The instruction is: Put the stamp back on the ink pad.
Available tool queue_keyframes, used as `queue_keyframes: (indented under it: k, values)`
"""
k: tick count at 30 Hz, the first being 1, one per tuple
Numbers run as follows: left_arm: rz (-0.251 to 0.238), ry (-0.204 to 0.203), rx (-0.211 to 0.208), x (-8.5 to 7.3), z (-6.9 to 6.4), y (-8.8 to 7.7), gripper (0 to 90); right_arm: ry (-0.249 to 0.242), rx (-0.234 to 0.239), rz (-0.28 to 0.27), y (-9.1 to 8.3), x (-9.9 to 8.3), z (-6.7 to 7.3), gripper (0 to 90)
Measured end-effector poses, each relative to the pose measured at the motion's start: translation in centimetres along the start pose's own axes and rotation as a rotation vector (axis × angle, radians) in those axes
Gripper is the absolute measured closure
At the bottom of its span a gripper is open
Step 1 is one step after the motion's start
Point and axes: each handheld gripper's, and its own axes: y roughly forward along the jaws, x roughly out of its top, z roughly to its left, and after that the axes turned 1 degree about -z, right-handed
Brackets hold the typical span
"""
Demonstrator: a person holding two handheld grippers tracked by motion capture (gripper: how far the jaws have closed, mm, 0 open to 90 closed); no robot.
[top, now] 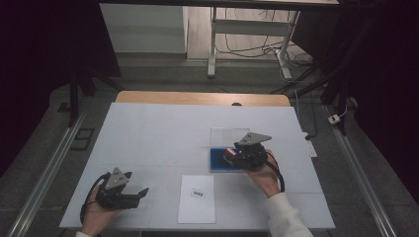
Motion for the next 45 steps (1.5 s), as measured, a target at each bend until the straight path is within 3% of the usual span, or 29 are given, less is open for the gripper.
queue_keyframes:
  k: [5,10,22,31,37,45]
  values:
    - [-0.001,-0.002,-0.003,0.0,0.0,0.0,17.8,-0.012,-0.027,-0.044,-1.5,-0.7,0.1,36.0]
    - [-0.005,-0.004,-0.003,0.0,-0.1,0.0,17.7,0.009,-0.029,-0.079,-2.7,-1.7,-0.2,35.4]
    - [-0.006,-0.007,-0.010,-0.1,-0.4,-0.1,17.6,0.050,-0.041,-0.115,-6.0,-4.8,-0.8,35.3]
    - [-0.010,-0.011,-0.010,-0.1,-0.4,-0.2,17.6,0.065,-0.073,-0.091,-8.6,-8.4,-0.9,35.4]
    - [-0.010,-0.010,-0.010,-0.1,-0.4,-0.1,17.6,0.099,-0.055,-0.081,-9.9,-10.6,-1.2,35.5]
    - [-0.021,-0.007,-0.008,0.0,-0.5,-0.2,17.6,0.096,-0.046,-0.069,-9.8,-11.6,-1.3,35.8]
